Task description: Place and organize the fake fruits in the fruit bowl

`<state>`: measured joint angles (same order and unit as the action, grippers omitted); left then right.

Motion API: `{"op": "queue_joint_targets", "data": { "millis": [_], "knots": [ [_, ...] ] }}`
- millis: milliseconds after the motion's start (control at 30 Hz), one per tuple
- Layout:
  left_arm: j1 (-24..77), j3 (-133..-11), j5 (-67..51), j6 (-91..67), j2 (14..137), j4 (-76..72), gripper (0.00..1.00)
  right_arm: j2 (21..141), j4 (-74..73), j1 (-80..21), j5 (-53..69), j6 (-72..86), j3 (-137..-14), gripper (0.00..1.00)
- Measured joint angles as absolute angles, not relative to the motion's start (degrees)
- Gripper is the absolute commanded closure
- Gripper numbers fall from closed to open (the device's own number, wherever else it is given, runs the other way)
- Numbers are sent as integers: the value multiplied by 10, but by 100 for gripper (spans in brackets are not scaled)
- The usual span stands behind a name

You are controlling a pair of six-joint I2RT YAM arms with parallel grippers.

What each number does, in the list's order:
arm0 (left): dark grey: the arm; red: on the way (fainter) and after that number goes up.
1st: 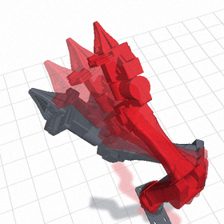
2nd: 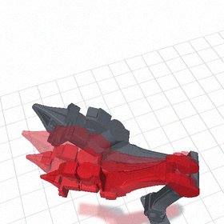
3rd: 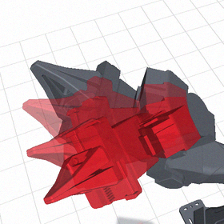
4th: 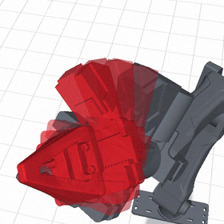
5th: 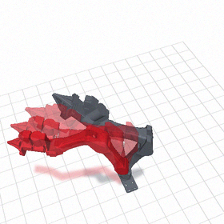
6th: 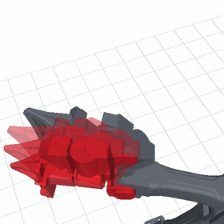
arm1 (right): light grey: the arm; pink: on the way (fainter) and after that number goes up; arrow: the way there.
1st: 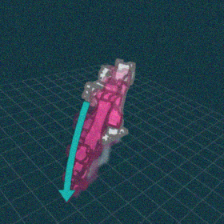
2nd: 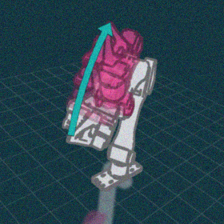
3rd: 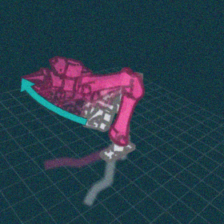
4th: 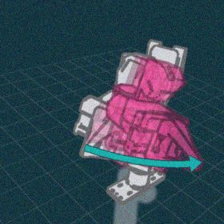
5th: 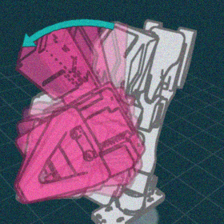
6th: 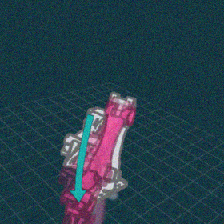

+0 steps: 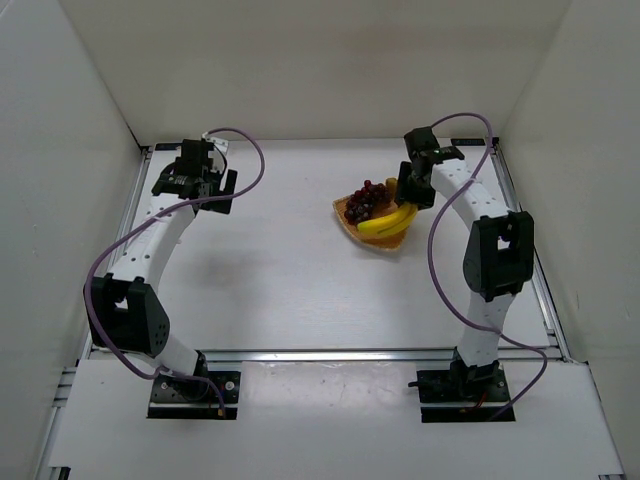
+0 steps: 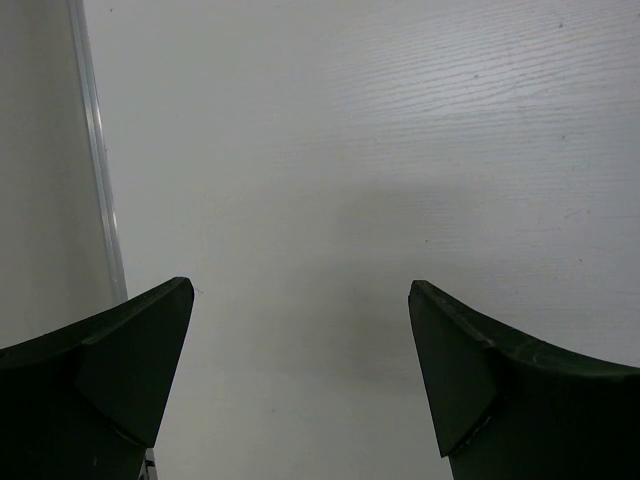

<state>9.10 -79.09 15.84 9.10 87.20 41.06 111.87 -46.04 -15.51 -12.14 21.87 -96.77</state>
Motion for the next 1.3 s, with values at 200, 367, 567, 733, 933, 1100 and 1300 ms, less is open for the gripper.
{"op": "queue_joint_targets", "data": {
  "millis": [200, 367, 567, 733, 933, 1100, 1300],
  "knots": [
    [90, -791, 159, 90, 872, 418, 0, 1124, -456, -156, -102, 214, -996, 0],
    [85, -791, 159, 90, 872, 421, 0, 1120, -462, -156, -109, 206, -1011, 0],
    [54, -791, 154, 85, 869, 426, 0, 961, -451, -113, -108, 215, -926, 0],
    [3, -791, 145, 66, 856, 429, 0, 720, -422, 46, -125, 232, -803, 0],
    [-32, -772, 126, 40, 841, 436, 0, 586, -430, 173, -118, 240, -626, 0],
    [-48, -769, 110, 27, 839, 443, 0, 556, -445, 176, -109, 251, -528, 0],
    [-60, -769, 93, 16, 835, 448, 0, 534, -448, 176, -107, 258, -516, 0]
  ]
}}
